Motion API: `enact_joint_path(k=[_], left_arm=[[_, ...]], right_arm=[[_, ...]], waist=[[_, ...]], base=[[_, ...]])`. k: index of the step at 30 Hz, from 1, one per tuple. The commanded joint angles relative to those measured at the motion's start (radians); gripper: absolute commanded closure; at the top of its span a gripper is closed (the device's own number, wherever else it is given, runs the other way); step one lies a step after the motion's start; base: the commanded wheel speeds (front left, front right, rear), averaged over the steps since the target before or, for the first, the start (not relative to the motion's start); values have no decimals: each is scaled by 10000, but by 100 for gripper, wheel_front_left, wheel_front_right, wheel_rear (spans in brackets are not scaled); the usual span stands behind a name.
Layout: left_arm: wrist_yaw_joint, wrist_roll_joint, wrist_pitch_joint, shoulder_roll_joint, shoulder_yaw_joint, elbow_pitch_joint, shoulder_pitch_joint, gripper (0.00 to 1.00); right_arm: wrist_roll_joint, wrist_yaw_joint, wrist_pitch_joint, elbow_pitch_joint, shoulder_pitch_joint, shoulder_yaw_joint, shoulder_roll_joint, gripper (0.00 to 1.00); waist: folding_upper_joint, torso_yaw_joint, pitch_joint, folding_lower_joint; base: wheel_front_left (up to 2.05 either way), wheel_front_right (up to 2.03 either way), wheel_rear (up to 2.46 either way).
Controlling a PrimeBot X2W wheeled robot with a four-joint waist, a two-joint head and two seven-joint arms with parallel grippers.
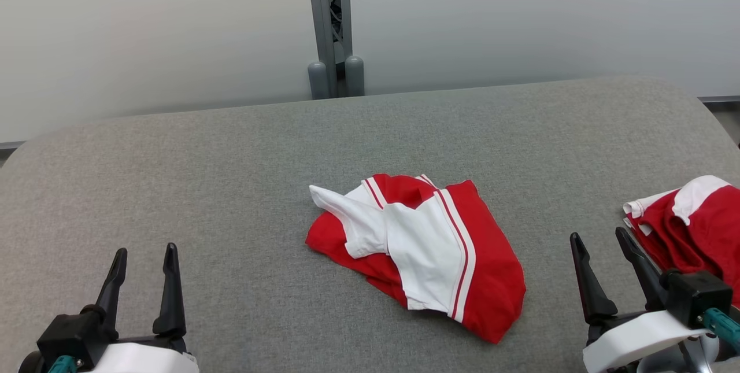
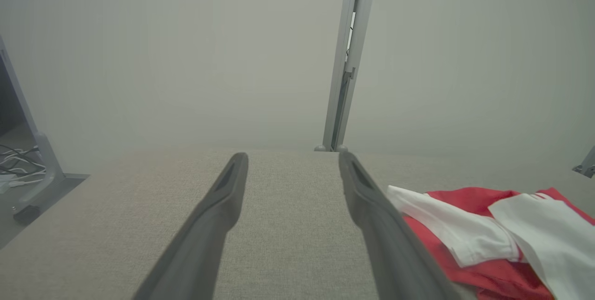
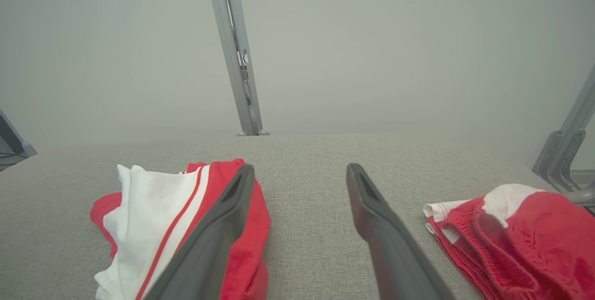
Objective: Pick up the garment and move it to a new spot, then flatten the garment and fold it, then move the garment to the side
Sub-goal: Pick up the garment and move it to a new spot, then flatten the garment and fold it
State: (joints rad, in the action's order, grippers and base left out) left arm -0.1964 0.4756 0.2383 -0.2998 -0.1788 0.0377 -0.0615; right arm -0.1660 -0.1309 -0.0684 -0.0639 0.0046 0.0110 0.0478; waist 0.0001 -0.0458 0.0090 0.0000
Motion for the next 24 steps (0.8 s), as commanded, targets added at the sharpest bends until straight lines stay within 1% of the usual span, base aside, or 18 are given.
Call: enact_joint_path(k=[1,9,17,24], left_arm=[[-80,-47,43,-48,8,-104,-76,0],[-190,-35,-38,-17,-72,-374,-182,0],[44,-43,-5,110,-350,-143,378,0],[231,-94,40,230,-560,255,920,0]], right_arm=[[97,4,59,63,91,-30,52,0],[43,4,179,181,253,-95,52,0],[143,4,264,131,153,-113,52,0],[383,4,461,-188,-344,481,49,0]], waist=[[-1,23,-26,0],[-1,180,-126,0],[-1,613,-71,0],[-1,1113,69,0]], base=[[0,0,0],[0,0,0],[0,0,0],[0,0,0]])
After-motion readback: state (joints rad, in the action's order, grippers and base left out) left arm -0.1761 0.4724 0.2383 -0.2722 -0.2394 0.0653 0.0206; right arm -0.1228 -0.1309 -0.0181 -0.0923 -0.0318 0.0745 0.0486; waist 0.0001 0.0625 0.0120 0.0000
